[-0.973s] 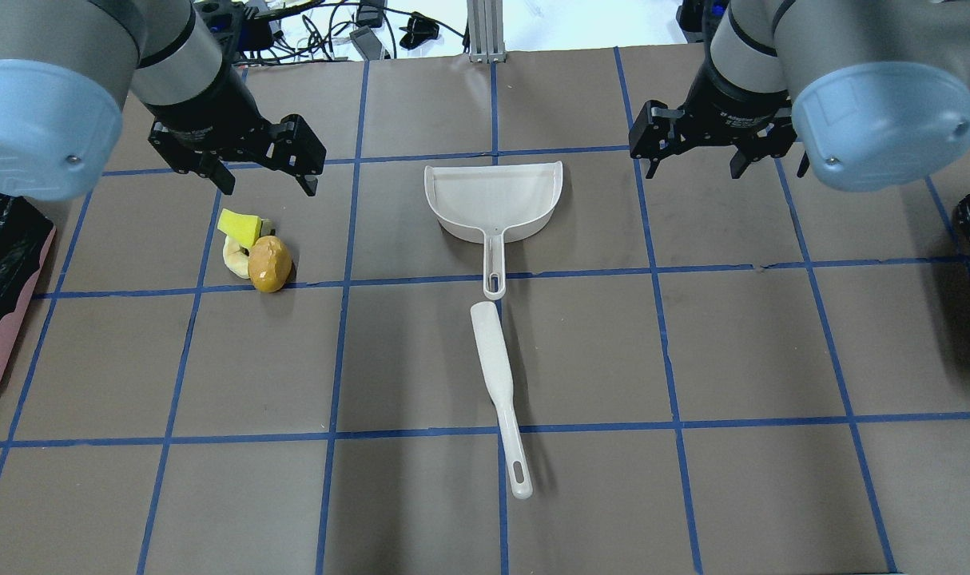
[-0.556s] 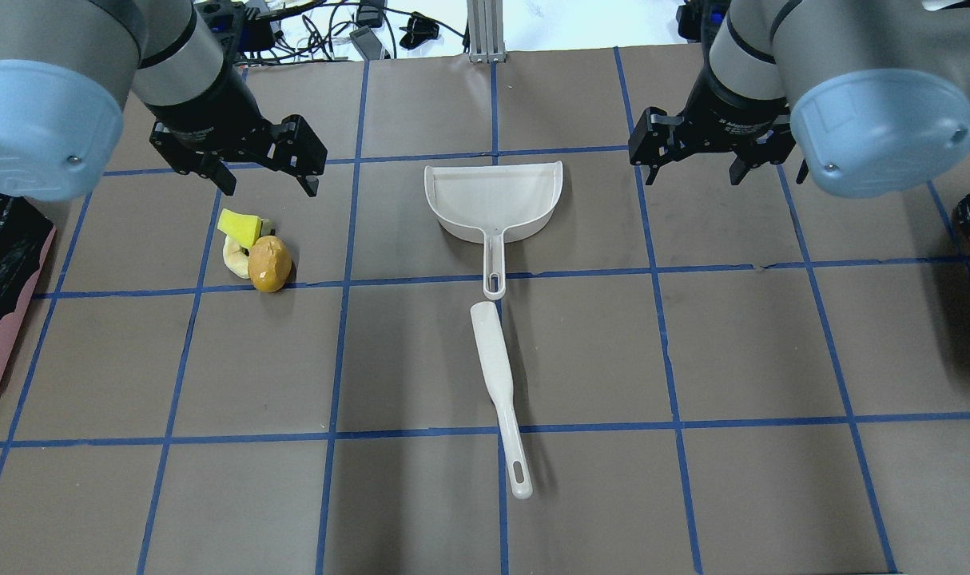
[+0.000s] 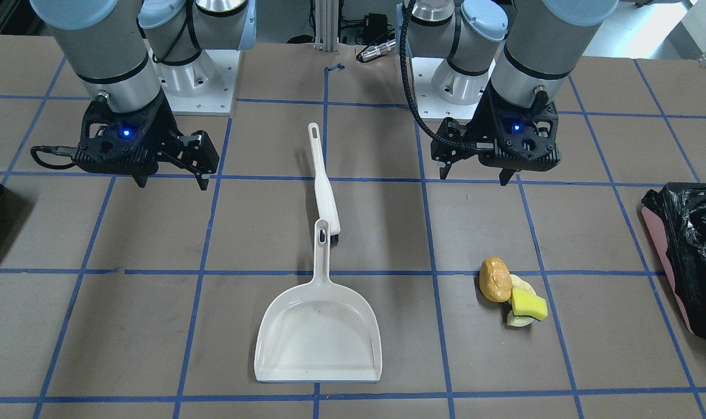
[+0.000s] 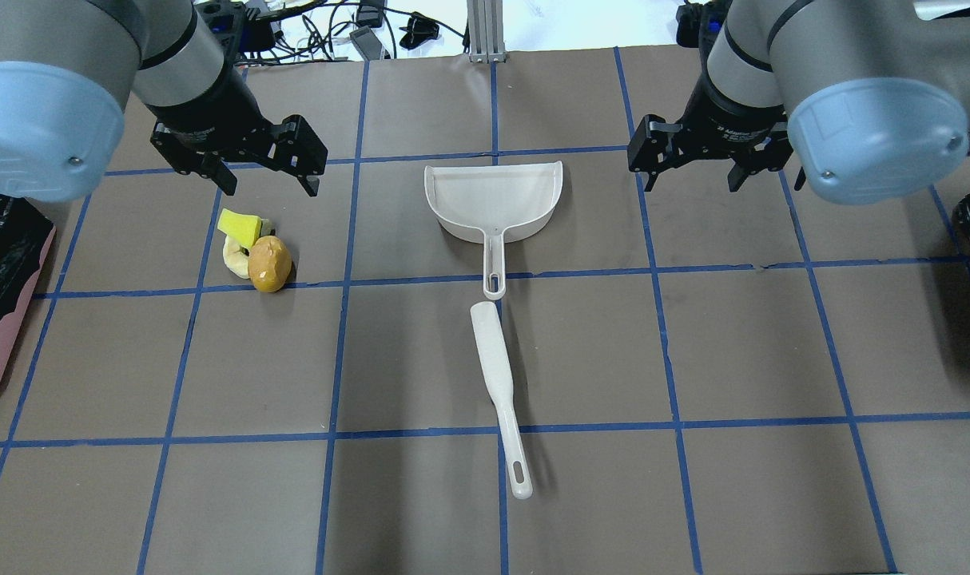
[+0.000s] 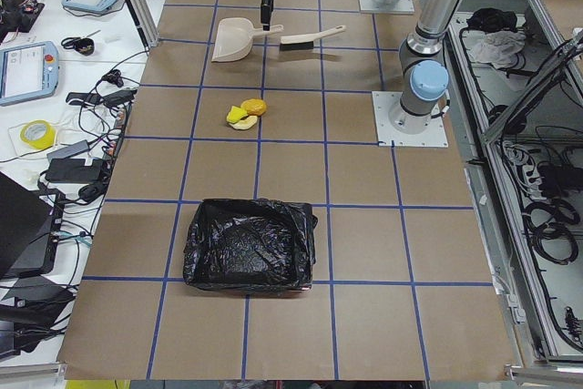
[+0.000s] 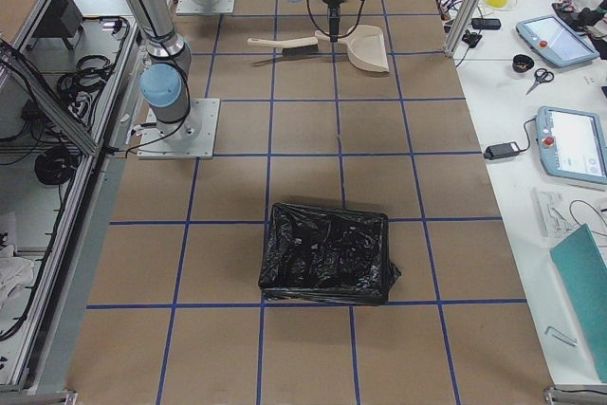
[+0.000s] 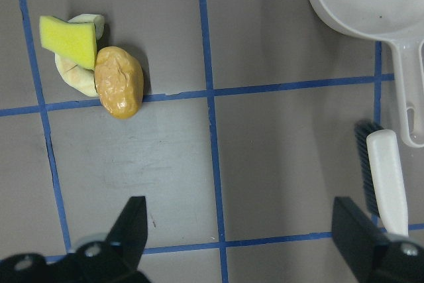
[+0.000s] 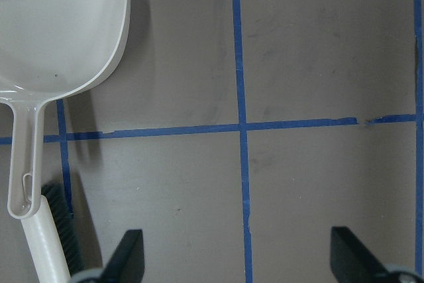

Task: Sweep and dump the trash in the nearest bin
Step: 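Grasp the white dustpan handle with the left gripper while the right grasps the brush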

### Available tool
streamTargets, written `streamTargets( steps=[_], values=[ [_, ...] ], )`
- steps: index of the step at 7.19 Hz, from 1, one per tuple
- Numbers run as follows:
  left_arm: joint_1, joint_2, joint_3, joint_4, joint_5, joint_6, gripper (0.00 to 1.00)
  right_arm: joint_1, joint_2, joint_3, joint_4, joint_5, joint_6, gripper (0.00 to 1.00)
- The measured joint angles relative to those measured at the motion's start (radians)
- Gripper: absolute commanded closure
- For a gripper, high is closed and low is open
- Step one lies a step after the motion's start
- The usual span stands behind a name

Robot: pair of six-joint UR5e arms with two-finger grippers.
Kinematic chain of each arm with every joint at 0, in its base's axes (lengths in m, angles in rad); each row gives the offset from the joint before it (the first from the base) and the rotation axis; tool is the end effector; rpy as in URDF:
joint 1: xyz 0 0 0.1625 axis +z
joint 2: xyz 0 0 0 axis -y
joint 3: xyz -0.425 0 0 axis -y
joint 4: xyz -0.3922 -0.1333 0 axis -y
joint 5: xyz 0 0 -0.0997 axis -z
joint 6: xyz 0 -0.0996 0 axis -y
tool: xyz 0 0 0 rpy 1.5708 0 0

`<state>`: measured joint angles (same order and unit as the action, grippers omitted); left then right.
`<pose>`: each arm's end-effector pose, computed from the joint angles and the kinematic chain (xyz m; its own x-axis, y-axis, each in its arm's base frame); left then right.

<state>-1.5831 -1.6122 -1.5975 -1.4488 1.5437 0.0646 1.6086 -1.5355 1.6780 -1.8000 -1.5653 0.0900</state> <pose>-0.1423 -0.5121 0.4664 -0.9967 0.0782 0.0235 0.0768 0.9955 -0.0555 0.1531 -0.5057 0.4409 -0.9986 0.0514 -0.0132 0.0523 0.9949 -0.0858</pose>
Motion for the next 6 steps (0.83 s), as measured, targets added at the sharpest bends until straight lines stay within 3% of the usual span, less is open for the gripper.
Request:
streamTargets(
  steps=[3, 6],
  values=[
    [0.045, -0.024, 0.015, 0.013, -0.002, 0.053, 0.0, 0.003, -0.044, 0.098, 0.0, 0.017, 0.001, 0.0],
    [0.053, -0.132, 0.1, 0.072, -0.003, 0.049, 0.0, 0.05, -0.119, 0.235, -0.011, 0.131, 0.012, 0.0]
  ],
)
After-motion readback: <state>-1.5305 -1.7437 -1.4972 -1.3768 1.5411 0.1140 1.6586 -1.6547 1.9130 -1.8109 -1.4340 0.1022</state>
